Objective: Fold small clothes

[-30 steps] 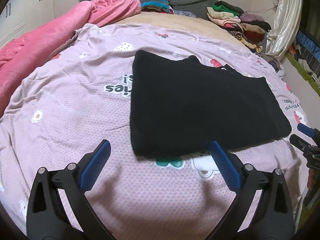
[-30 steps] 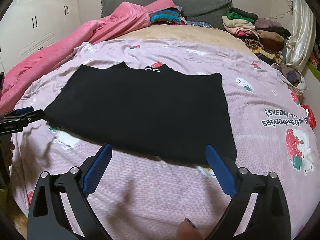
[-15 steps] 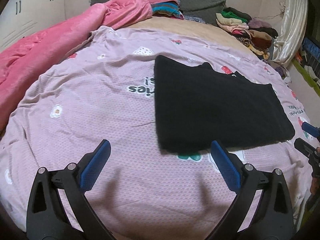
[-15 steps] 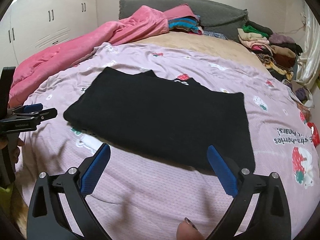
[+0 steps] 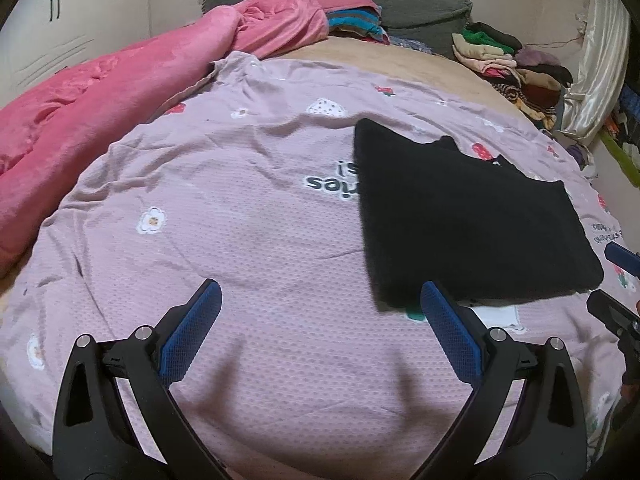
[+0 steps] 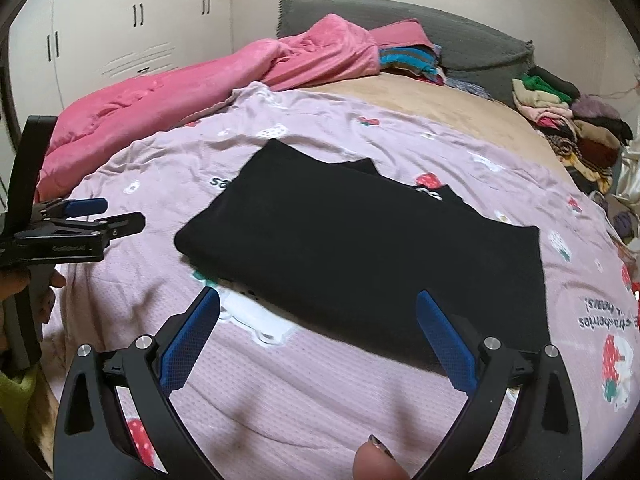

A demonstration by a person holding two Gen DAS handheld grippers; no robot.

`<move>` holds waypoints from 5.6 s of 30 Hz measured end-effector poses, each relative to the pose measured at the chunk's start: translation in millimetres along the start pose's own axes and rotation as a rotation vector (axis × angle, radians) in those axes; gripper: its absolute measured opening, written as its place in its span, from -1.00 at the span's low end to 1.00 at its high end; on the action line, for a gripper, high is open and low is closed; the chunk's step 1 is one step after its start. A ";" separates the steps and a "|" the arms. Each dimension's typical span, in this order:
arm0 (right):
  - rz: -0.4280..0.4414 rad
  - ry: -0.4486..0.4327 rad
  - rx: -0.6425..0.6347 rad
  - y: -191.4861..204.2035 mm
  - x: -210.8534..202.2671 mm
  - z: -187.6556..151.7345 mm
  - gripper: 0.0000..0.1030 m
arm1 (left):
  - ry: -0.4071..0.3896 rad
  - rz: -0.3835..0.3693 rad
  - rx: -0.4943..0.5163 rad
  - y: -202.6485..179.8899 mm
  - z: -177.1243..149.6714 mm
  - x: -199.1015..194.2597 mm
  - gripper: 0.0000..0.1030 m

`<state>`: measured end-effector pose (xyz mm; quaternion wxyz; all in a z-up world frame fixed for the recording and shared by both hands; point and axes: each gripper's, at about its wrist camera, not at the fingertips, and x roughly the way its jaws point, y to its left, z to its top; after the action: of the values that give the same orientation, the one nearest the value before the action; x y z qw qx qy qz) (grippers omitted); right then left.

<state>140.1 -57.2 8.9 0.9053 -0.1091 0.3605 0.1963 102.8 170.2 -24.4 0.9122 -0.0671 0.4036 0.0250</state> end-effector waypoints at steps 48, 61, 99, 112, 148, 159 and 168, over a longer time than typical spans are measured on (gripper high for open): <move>-0.148 0.048 -0.377 94.2 150.6 21.7 0.89 | 0.049 0.070 0.139 -7.1 90.5 81.1 0.81; -0.121 -0.061 -0.393 87.6 123.2 19.5 -0.54 | 0.084 -0.003 0.133 -29.2 105.0 100.5 0.81; -0.146 -0.319 -0.107 -8.4 -2.5 0.7 -0.75 | 0.074 -0.311 0.218 -181.5 140.2 70.6 -0.63; -0.170 -0.329 0.002 -42.4 -36.6 -28.2 -0.78 | 0.058 -0.332 0.280 -246.0 135.4 62.7 -0.63; 0.001 -0.173 0.428 -165.6 -16.3 -88.5 -0.77 | 0.252 -0.408 0.340 -361.5 102.8 126.9 -0.14; 0.205 -0.065 0.649 -209.8 -3.1 -109.5 0.06 | 0.190 -0.534 0.185 -324.7 111.6 108.2 0.46; 0.317 0.021 0.732 -270.2 33.4 -54.4 0.37 | 0.095 -0.360 0.237 -274.1 91.8 96.9 0.46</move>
<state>246.3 -309.3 -38.1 0.8391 0.2760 0.4281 0.1910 262.6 -88.9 -7.0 0.8833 -0.0316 0.4279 -0.1890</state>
